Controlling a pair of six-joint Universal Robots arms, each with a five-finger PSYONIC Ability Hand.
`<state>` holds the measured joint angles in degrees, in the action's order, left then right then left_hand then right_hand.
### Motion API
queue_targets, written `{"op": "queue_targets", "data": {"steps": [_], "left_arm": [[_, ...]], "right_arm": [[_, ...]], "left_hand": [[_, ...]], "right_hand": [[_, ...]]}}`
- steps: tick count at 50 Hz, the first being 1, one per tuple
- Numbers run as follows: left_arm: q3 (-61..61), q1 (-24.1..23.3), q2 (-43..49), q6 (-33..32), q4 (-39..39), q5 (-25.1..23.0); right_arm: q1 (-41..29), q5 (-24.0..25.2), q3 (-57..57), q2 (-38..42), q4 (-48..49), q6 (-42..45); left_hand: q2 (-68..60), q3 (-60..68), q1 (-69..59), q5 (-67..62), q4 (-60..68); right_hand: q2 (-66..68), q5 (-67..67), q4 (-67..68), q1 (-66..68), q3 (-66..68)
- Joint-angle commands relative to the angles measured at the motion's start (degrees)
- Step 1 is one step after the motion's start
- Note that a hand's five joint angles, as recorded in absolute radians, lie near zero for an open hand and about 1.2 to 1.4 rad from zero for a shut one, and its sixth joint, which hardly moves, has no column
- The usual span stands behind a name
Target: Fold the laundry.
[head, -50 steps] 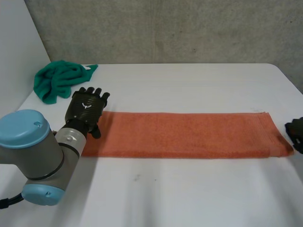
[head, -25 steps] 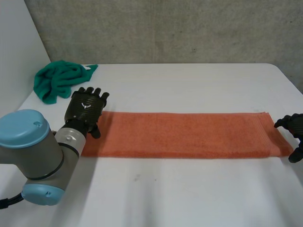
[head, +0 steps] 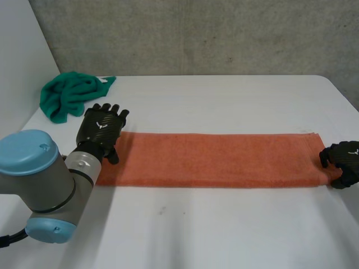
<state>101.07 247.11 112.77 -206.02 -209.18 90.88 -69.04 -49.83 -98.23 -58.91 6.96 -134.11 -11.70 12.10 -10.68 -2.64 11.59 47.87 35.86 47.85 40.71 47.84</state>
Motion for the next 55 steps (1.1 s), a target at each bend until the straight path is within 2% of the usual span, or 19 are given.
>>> {"op": "queue_targets", "data": {"steps": [1,12,15,20,23,26,34,35,38,39,41,42,46,51,55], "left_arm": [[0.0,0.0,0.0,0.0,0.0,0.0],[0.0,0.0,0.1,0.0,0.0,0.1],[0.0,-0.1,0.0,0.0,0.0,0.1],[0.0,-0.1,0.0,0.0,0.0,0.1],[0.1,-0.1,-0.2,0.0,0.1,0.1],[0.1,-0.1,-0.4,0.0,0.1,0.1],[0.0,0.0,-1.9,0.0,0.1,0.1],[0.0,0.0,-2.2,0.0,0.1,0.2],[0.0,0.4,-3.4,0.0,0.0,0.5],[0.0,0.6,-3.8,0.0,0.0,0.8],[-0.1,1.1,-4.7,0.1,0.0,1.6],[-0.1,1.2,-4.8,0.1,0.0,1.8],[-0.2,1.4,-5.3,0.1,0.0,2.1],[-0.1,1.3,-5.0,0.1,0.0,2.1],[-0.3,0.9,-4.6,0.1,0.0,2.0]], "right_arm": [[0.0,-1.3,2.1,1.8,0.0,0.0],[0.6,-4.7,4.0,2.2,0.2,1.2],[1.3,-7.7,6.1,2.0,0.9,1.6],[8.5,-14.3,10.4,0.4,1.4,3.8],[10.6,-16.0,11.7,-0.5,1.4,6.1],[9.6,-15.7,12.0,-0.9,1.6,7.8],[-9.1,-14.3,13.7,-7.9,2.4,3.3],[-14.0,-14.2,14.2,-8.6,2.7,2.6],[-21.7,-14.2,15.4,-8.8,2.8,2.0],[-27.1,-14.1,16.5,-8.6,2.9,1.7],[-31.9,-13.8,17.1,-8.5,2.9,1.6],[-36.9,-13.2,17.8,-7.7,3.0,1.3],[-47.4,-9.6,19.7,-2.4,3.2,1.0],[-55.8,-7.1,21.7,4.1,2.7,1.0],[-58.7,-7.9,22.6,8.7,2.1,1.5]], "left_hand": [[1.7,-2.1,0.7,2.6,-1.6],[1.7,-2.1,0.7,2.6,-1.6],[1.7,-2.1,0.7,2.6,-1.6],[1.7,-2.1,0.7,2.6,-1.6],[1.7,-2.1,0.7,2.6,-1.6],[1.7,-2.1,0.7,2.6,-1.6],[1.7,-2.1,0.7,2.6,-1.6],[1.7,-2.1,0.7,2.6,-1.6],[1.7,-2.1,0.7,2.6,-1.6],[1.7,-2.1,0.7,2.6,-1.6],[1.7,-2.1,0.7,2.6,-1.6],[1.7,-2.1,0.7,2.6,-1.6],[1.7,-2.1,0.7,2.6,-1.6],[1.7,-2.1,0.7,2.6,-1.6],[1.7,-2.1,0.7,2.6,-1.6]], "right_hand": [[32.1,34.1,32.1,39.3,32.2],[32.1,34.1,32.1,39.3,32.2],[32.1,34.1,32.1,39.3,32.2],[32.1,34.1,32.1,39.3,32.2],[32.1,34.1,32.1,39.3,32.2],[32.1,34.1,32.1,39.3,32.2],[32.1,34.1,32.1,39.3,32.2],[32.1,34.1,32.1,39.3,32.2],[32.1,34.1,32.1,39.3,32.2],[32.1,34.1,32.1,39.3,32.2],[32.1,34.1,32.1,39.3,32.2],[32.1,34.1,32.1,39.3,32.2],[32.1,34.1,32.1,39.3,32.2],[32.1,34.1,32.1,39.3,32.2],[32.1,34.1,32.1,39.3,32.2]]}}
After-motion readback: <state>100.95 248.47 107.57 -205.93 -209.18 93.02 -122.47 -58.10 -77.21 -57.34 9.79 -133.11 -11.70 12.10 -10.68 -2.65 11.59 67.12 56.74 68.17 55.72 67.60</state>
